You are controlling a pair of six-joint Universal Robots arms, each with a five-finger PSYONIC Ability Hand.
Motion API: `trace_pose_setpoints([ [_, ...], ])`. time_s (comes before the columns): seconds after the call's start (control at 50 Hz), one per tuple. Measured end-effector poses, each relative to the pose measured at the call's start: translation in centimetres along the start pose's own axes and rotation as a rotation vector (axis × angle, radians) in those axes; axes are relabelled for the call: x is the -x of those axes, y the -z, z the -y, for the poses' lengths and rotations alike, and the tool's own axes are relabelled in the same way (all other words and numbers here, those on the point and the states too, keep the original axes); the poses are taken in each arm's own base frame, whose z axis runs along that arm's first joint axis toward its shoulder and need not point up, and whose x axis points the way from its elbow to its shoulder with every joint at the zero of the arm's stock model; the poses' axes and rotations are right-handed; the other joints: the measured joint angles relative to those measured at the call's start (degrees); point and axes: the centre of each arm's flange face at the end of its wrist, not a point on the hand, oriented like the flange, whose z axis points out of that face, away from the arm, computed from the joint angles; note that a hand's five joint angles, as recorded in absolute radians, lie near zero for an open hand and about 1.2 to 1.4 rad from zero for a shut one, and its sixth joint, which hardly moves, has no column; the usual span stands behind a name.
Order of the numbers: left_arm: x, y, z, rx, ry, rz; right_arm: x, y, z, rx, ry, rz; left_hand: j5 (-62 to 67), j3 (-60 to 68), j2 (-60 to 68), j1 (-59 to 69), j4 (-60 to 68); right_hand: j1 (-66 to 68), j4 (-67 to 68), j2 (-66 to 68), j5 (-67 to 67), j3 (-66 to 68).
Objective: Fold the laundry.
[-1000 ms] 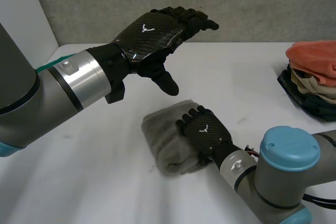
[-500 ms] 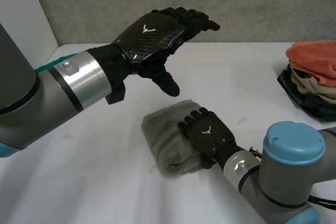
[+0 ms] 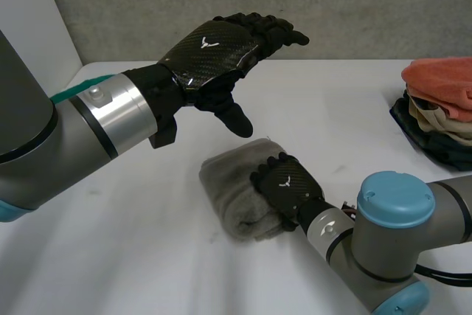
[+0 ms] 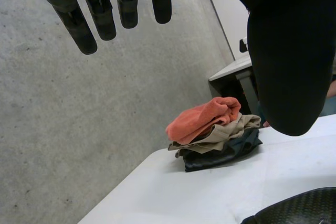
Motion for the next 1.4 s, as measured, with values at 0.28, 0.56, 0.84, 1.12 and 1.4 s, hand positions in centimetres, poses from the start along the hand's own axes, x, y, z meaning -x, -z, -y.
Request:
trace_pose_setpoints([
  [0.28, 0.2, 0.0, 0.0, -0.001, 0.001, 0.003, -0.2, -1.2, 0.4, -0.041, 0.006, -0.005, 0.0, 0.0, 0.0, 0.0, 0.0, 27.5, 32.0, 33.1, 30.8, 32.6],
  [0.56, 0.8, -0.1, 1.3, -0.035, -0.022, 0.019, -8.8, -3.0, 6.6, -0.261, 0.025, -0.251, 0.0, 0.0, 0.0, 0.0, 0.0, 31.1, 41.9, 39.2, 38.3, 40.2],
  [0.84, 1.3, -0.2, 2.4, -0.064, -0.011, 0.025, -31.8, 1.4, 7.5, -0.434, -0.017, -0.736, 0.0, 0.0, 0.0, 0.0, 0.0, 31.1, 42.2, 39.2, 38.5, 40.6],
  [1.12, 0.9, -0.1, 1.6, -0.042, 0.002, 0.019, -38.1, 0.6, -9.9, -0.251, -0.029, -0.685, 0.0, 0.0, 0.0, 0.0, 0.0, 31.1, 42.5, 39.6, 38.8, 41.3],
  [1.4, 0.8, 0.0, 1.2, -0.031, 0.007, 0.021, -37.4, 4.5, -13.3, -0.093, 0.013, -0.672, 0.0, 0.0, 0.0, 0.0, 0.0, -12.3, -13.7, -13.7, -9.5, -13.8],
])
